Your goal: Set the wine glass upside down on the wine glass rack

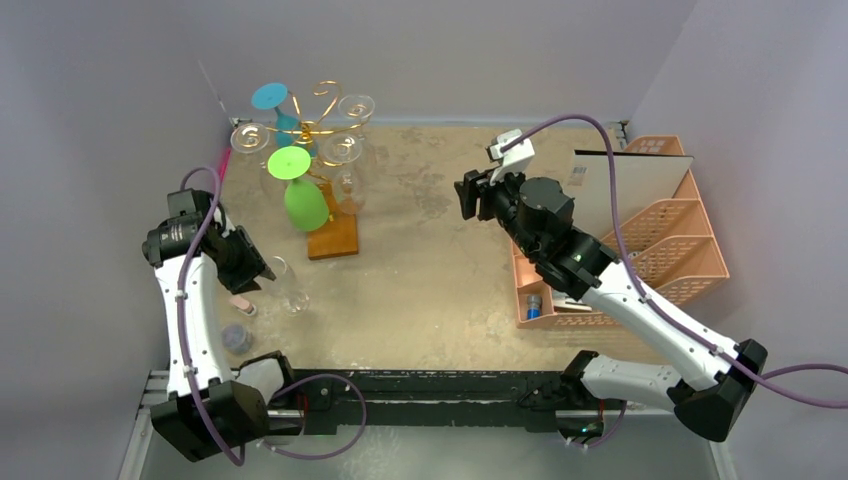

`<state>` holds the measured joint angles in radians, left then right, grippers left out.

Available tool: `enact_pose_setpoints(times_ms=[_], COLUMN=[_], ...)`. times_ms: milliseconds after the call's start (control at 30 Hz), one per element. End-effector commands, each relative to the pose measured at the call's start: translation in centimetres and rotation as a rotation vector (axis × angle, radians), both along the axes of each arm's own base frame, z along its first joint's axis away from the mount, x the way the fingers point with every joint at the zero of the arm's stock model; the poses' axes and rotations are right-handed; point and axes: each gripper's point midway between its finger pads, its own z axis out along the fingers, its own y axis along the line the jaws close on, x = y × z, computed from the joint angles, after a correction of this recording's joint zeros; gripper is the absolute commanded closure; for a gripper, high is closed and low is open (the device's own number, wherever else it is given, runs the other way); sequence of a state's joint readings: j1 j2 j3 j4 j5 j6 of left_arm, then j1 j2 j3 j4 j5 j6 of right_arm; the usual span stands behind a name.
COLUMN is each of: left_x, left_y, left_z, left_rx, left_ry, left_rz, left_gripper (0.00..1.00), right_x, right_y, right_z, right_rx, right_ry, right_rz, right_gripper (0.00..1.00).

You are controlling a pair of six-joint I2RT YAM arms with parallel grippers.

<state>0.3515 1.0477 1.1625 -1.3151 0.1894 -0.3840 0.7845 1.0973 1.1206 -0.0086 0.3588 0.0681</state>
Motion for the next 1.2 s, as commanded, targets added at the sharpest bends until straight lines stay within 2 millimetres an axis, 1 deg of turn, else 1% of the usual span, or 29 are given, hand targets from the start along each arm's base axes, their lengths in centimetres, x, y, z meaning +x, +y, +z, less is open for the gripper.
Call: enact_pose_setpoints(times_ms=[0, 100, 167, 300, 467, 500, 633, 700, 867, 1000, 1167], left_x=[0.8, 1.3, 1.5, 1.6, 1.6, 1.6, 1.5, 1.6, 1.6, 1.5, 1.1], left_y=[0.4, 0.8, 1.2, 1.4, 0.4, 0.2, -0.6, -1.4, -4.8, -7.8, -11.3], left_z=[-1.1, -1.7, -1.9, -2.0, -2.0, -1.8, -1.1, -0.5, 1.4, 3.6, 7.1], left_rx=[-0.002, 0.004, 0.020, 0.022, -0.032, -0.043, -0.064, -0.084, -0.175, -0.278, -0.407], left_ry=[0.020, 0.032, 0.041, 0.056, 0.069, 0.068, 0.042, 0.023, -0.059, -0.198, -0.376], left_rz=[0.019, 0.037, 0.049, 0.058, 0.029, 0.020, -0.006, -0.037, -0.174, -0.302, -0.452], left_gripper=[0.68, 0.72, 0.76, 0.84, 0.98, 1.00, 1.00, 1.00, 1.00, 1.00, 1.00], right_x=[0.1, 0.1, 0.1, 0.2, 0.1, 0.1, -0.2, -0.4, -0.8, -1.2, -1.9], right_y=[-1.0, -1.3, -1.5, -1.6, -1.6, -1.6, -1.6, -1.6, -1.6, -1.8, -2.3], right_z=[1.5, 1.6, 1.7, 2.0, 2.2, 2.2, 2.0, 1.8, 1.1, 0.6, 0.5], right_rx=[0.028, 0.021, 0.017, 0.014, 0.013, 0.013, 0.015, 0.015, 0.045, 0.083, 0.145], right_ry=[-0.054, -0.062, -0.067, -0.077, -0.079, -0.077, -0.043, -0.020, 0.035, 0.082, 0.133], right_rz=[-0.037, -0.048, -0.053, -0.055, -0.053, -0.051, -0.051, -0.046, -0.054, -0.069, -0.095], right_gripper=[0.36, 0.36, 0.36, 0.36, 0.36, 0.36, 0.35, 0.35, 0.34, 0.34, 0.34])
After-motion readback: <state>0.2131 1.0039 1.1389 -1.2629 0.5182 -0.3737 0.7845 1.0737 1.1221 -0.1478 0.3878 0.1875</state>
